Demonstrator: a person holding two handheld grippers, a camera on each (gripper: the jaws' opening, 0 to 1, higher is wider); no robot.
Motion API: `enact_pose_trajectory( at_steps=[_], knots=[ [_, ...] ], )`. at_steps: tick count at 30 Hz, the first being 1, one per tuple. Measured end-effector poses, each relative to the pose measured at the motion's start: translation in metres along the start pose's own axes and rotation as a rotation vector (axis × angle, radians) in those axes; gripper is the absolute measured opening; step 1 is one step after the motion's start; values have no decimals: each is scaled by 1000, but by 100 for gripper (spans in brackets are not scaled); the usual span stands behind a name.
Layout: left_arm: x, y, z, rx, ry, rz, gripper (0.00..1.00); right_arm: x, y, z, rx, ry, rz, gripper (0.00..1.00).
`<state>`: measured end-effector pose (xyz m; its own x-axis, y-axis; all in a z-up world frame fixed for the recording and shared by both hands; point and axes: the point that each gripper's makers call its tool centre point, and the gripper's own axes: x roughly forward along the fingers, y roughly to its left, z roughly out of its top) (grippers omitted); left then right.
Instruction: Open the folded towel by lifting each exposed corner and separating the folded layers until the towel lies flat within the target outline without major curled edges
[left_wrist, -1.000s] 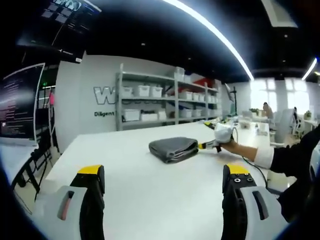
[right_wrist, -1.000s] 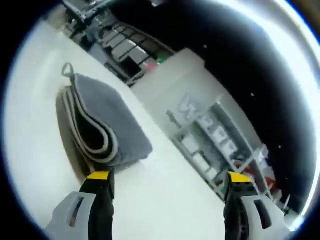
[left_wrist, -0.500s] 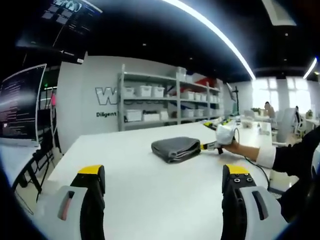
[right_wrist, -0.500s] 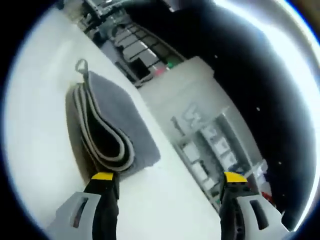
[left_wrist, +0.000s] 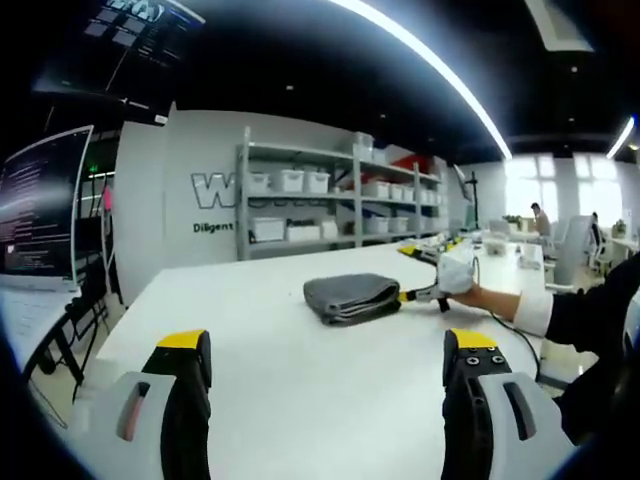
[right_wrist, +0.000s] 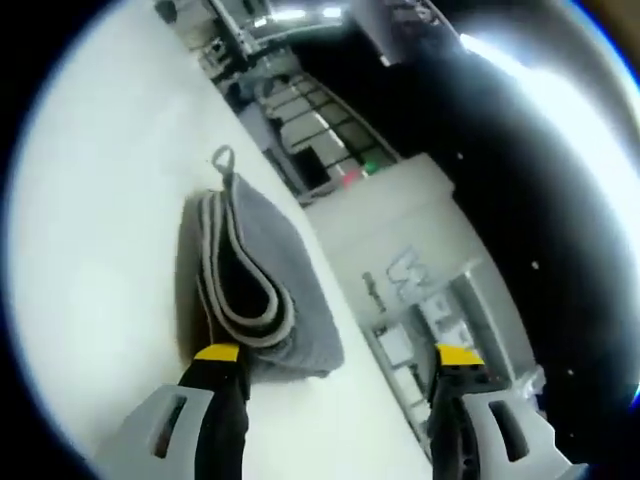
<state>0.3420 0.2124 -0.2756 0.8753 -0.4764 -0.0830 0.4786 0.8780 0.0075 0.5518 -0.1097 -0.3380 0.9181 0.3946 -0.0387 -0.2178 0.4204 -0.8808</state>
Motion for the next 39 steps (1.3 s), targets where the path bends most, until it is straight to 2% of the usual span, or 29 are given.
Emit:
enact_pose_trajectory(
  at_steps=[8, 13, 35, 39],
  knots=[
    [0, 1, 0, 0, 0, 0, 95, -2, 10, 18, -8, -72, 39, 66],
    [3, 0, 0, -5, -2, -8, 94, -3, 23, 32, -40, -131, 83, 57],
    [9, -7, -4, 1, 13, -25, 93, -1, 54, 58, -147, -204, 179, 33],
    [9, -7, -4, 2, 12, -27, 93, -3, 63, 65, -160, -212, 205, 25]
  ],
)
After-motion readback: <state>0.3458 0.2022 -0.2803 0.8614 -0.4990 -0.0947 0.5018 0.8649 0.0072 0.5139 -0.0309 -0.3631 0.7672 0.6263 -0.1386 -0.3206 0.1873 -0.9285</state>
